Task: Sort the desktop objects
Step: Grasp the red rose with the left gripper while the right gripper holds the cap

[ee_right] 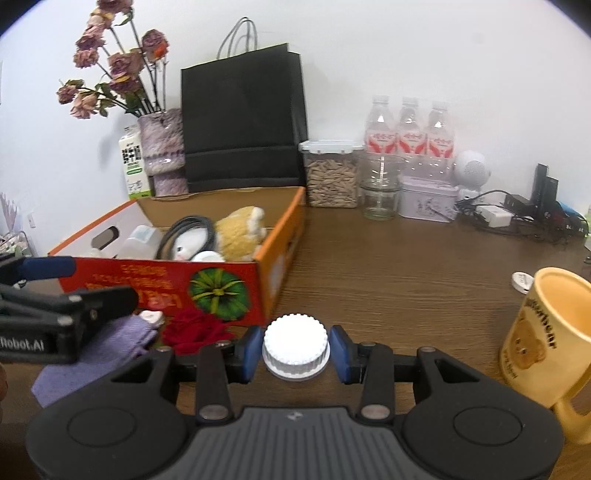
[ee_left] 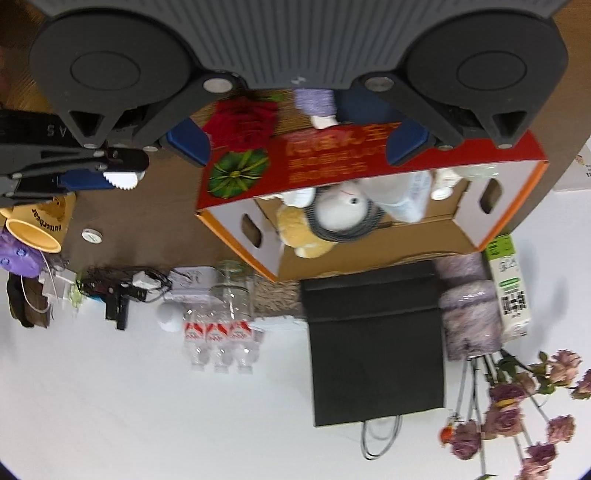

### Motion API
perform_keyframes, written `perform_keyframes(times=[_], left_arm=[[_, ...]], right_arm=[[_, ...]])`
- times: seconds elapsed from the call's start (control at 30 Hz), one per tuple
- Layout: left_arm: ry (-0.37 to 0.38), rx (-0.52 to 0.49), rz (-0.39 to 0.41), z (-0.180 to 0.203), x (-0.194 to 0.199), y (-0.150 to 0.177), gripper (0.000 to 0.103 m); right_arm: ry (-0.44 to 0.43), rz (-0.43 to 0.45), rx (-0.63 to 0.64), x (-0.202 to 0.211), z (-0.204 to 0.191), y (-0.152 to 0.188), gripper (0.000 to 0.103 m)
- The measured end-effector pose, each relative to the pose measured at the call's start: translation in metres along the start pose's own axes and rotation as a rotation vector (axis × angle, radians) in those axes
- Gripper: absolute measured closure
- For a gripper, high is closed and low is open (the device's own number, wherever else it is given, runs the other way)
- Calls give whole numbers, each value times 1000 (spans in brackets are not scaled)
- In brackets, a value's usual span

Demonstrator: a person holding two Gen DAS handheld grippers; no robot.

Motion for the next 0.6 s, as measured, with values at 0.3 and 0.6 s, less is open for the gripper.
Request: perform_keyframes(times=[0.3, 0.6], left_arm=[[10, -10, -73, 28, -26, 12, 0], [8, 20, -137, 33, -43, 21, 18]], right_arm=[[-14, -13, 3, -6, 28, 0, 64], [-49, -30, 5, -7, 31, 3, 64]])
Point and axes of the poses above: each gripper's, at about its wrist camera, not at the fingertips, and x roughly against the way its jaws point, z to its right, y to its underside, the point moved 5 cm from there along -x, roughly the way its jaws point, and after that the axes turned 12 degrees about z, right-handed, at the moved point
